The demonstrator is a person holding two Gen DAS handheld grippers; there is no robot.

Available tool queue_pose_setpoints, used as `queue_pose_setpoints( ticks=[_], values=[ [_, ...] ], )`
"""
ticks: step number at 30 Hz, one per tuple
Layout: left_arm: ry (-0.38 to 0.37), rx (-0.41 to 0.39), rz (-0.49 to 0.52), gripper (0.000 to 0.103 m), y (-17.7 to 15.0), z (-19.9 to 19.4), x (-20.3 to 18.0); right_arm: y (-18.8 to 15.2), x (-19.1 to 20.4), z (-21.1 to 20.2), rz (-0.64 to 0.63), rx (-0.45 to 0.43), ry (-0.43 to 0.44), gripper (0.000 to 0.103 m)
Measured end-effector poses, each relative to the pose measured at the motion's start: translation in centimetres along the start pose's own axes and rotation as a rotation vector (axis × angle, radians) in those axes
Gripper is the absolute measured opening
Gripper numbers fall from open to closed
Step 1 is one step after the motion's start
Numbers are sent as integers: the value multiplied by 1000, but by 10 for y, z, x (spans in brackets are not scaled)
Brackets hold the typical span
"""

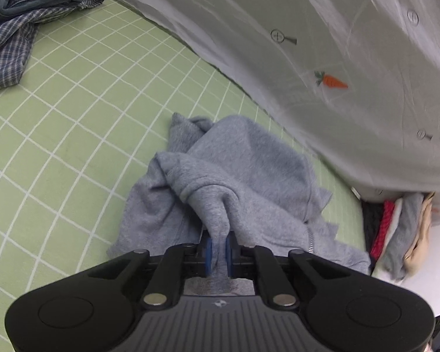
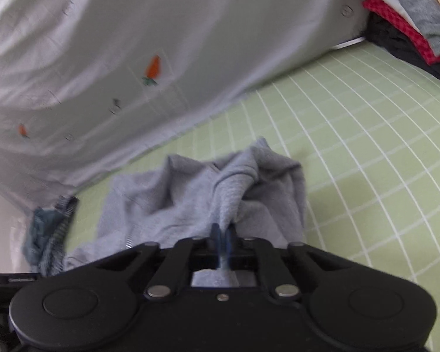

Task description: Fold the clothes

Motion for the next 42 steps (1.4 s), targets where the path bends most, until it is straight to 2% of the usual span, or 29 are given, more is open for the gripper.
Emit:
queue_pose_setpoints(
  ticks=[5,9,10,11,12,13,14,16,19,25,29,36,40,42],
  values=[
    [-45,-88,17,9,45,9,-23,37,14,18,-16,-39,36,3],
    [-6,-241,10,9,102,21,-22,82,26,49,-19,-107,30,7],
    [10,-284,2,14,115,21,-20,93,29,56,-20,-130,25,16],
    [26,-321,1,19,128,20,-18,102,32,58,-24,-157,19,31],
    [35,-344,10,30,138,18,-18,111,35,59,-30,-185,12,40],
    [37,-353,26,40,142,16,-18,119,38,61,-35,-212,5,46],
    [39,-359,45,42,143,15,-18,128,41,62,-40,-240,-2,46],
    [42,-332,96,46,135,14,-14,126,38,59,-47,-239,-12,49],
    [89,-239,153,52,106,22,6,110,29,57,-72,-200,-45,56],
    [143,-84,140,52,53,40,41,57,-8,64,-47,-42,-120,56],
    [164,-53,145,52,44,51,47,54,-8,77,-115,-27,-130,56],
    [217,-29,173,55,51,73,49,57,19,110,-268,-9,-68,56],
    [228,-14,178,55,54,83,49,52,38,125,-415,12,-25,55],
    [228,-11,180,55,54,86,48,49,45,132,-495,28,-1,43]
  ],
)
Point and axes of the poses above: each gripper's, at about its wrist camera, not at the fingertips, and z roughly the way its jaws point, x to its left, y to its top, the point moved 7 cm from there along z, roughly the way its jaws point, and after that the axes turned 12 degrees about -x, right-handed, at the moved point
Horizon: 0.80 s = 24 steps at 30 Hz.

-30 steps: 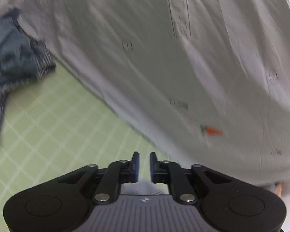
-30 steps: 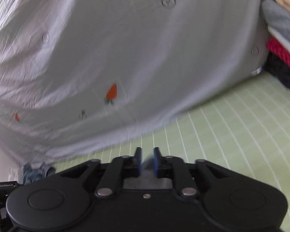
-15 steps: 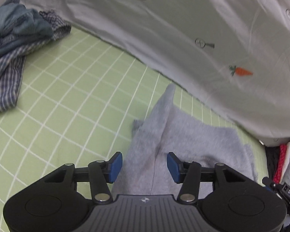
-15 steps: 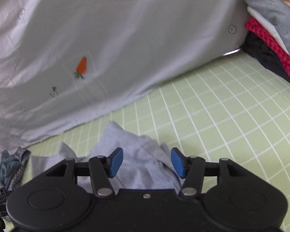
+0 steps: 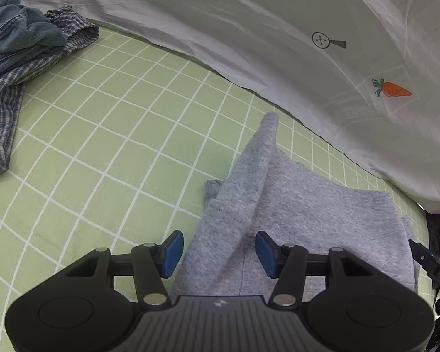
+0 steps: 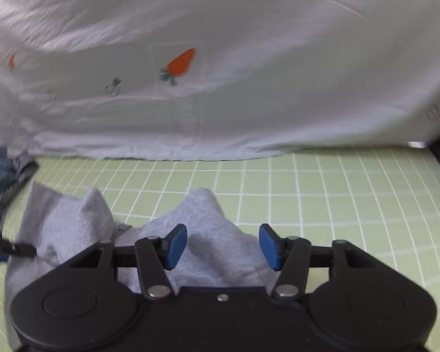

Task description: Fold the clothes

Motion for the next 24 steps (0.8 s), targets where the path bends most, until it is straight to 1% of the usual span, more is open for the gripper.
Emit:
queue_pose_setpoints(
  ticks=[1,2,3,4,5,7,9,10,11,12,13,14,15,16,18,20,24],
  values=[
    [-4,-3,-4,54,0,1,0,0,1,4,-21,13,17,17],
    [-8,-6,-7,53,0,1,0,1,1,5,-19,21,38,4],
    [-12,-7,-11,40,0,2,0,6,-6,3,8,1,34,4],
    [-9,-3,-11,23,0,2,1,12,-14,1,39,-25,25,4],
    [-7,0,-14,20,-1,2,2,17,-23,-2,71,-50,15,4],
    [-13,-5,-44,19,0,2,6,25,-43,-7,148,-93,-12,4],
    [-14,-9,-68,20,0,1,9,22,-67,-6,235,-87,-43,4],
    [-10,-6,-69,23,0,0,9,18,-74,-5,247,-67,-71,5],
    [-6,-4,-70,24,0,0,10,13,-80,-4,253,-45,-101,9],
    [-2,-2,-71,32,0,-1,10,7,-86,-3,260,-22,-131,17],
    [2,1,-72,45,-1,-2,10,1,-89,-7,297,-15,-125,40],
    [2,9,-63,53,-2,-4,10,-5,-91,-11,340,-11,-112,63],
    [-6,15,-55,72,-4,-6,8,-11,-93,-16,384,-7,-100,70],
    [-17,18,-50,84,-6,-9,7,-16,-94,-20,427,-4,-87,74],
    [-48,31,-56,85,-12,-14,5,-36,-92,-25,505,42,-60,75],
    [-75,59,-66,87,-22,-16,4,-56,-85,-29,523,85,-39,76],
    [-65,110,-40,89,-40,-12,2,-87,-64,-31,552,153,15,80]
  ],
)
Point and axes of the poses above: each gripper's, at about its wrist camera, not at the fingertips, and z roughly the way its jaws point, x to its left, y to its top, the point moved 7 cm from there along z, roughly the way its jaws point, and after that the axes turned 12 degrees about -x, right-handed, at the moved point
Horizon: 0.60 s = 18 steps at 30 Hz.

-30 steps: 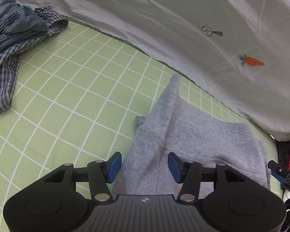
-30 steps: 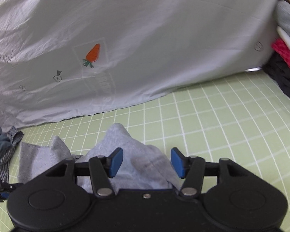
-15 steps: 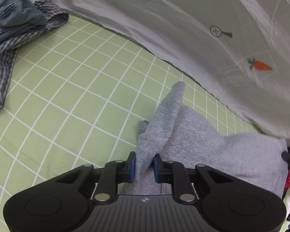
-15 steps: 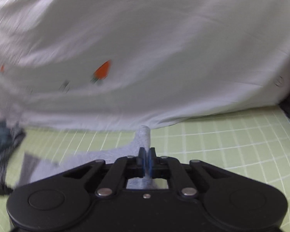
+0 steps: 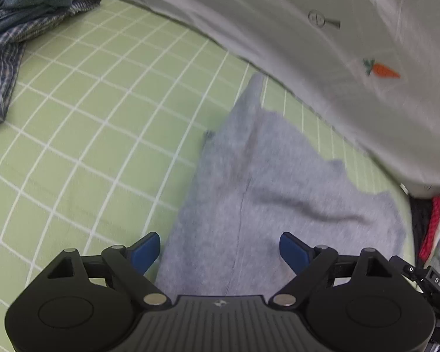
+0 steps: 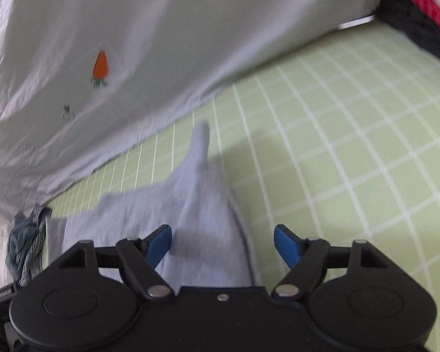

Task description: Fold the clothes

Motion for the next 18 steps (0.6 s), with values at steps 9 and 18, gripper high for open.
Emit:
queue_pose_setpoints(
  ticks=[9,18],
  values=[
    [-15,18,34,100,-8,10,-6,-21,14,13,21,55,64,95],
    [-35,21,82,102,-22,13,-24,-28,39,26,-69,116,82,103]
  ],
)
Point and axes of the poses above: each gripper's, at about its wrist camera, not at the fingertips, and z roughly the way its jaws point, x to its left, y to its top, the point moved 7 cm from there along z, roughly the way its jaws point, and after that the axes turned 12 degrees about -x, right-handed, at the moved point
